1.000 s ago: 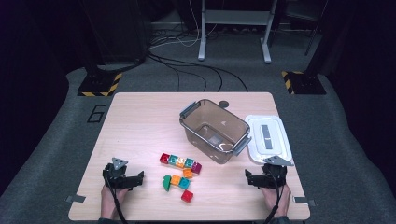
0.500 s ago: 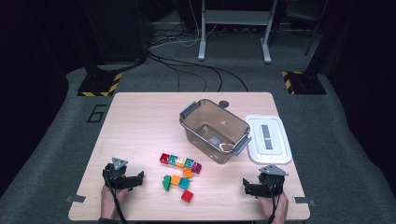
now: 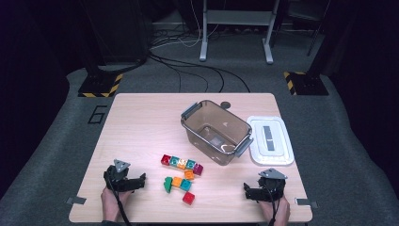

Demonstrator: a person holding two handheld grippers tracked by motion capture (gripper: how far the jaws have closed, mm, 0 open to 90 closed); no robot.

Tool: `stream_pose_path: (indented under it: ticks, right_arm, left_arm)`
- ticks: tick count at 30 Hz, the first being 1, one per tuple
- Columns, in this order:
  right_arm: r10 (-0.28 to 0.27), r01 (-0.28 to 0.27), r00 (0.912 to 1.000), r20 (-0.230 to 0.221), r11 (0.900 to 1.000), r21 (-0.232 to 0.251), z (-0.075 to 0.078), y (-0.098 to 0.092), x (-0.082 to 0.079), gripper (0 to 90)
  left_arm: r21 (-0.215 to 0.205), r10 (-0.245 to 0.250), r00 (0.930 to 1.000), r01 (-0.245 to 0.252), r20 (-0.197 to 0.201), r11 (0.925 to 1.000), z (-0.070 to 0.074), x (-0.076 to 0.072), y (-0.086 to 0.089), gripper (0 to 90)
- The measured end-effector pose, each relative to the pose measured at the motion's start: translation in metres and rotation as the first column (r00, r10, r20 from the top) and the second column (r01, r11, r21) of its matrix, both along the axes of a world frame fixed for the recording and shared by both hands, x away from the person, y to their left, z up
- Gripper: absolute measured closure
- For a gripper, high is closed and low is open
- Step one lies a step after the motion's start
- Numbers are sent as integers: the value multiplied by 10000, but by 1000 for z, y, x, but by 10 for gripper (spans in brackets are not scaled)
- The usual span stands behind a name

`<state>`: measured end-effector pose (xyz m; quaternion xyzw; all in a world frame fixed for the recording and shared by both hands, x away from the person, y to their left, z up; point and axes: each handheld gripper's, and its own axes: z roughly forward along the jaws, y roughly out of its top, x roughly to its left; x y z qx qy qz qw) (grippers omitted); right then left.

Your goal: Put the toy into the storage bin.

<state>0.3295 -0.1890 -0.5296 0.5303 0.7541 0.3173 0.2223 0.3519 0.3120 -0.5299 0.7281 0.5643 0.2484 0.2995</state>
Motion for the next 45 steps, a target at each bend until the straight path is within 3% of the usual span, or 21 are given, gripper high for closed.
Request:
stream_pose_path:
  ticks: [8, 14, 19, 29, 36, 45]
  right_arm:
    - [-4, 4, 10000, 13, 10000, -16, 0, 0, 0, 0]
    - [2, -2, 10000, 12, 10000, -13, 0, 0, 0, 0]
    - [-1, 1, 10000, 17, 10000, -15, 0, 0, 0, 0]
    - [-20, 21, 10000, 38, 10000, -39, 0, 0, 0, 0]
    - [-11, 12, 10000, 41, 10000, -37, 0, 0, 0, 0]
    - [-2, 2, 10000, 33, 10000, -31, 0, 0, 0, 0]
  left_arm:
    - [-605, -309, 9992, 324, 257, 9976, 11, -9, -5, 0]
    - [-814, -557, 9977, 587, 387, 9950, 16, -21, -13, 1]
    - [-982, -1018, 9941, 1049, 360, 9896, 20, -29, -24, 0]
    - [-1272, -1588, 9850, 1664, 679, 9778, 30, -38, -47, 0]
    - [-1371, -2024, 9779, 2078, 519, 9685, 29, -39, -65, 0]
    - [-1386, -2310, 9725, 2328, 295, 9626, 25, -38, -75, 0]
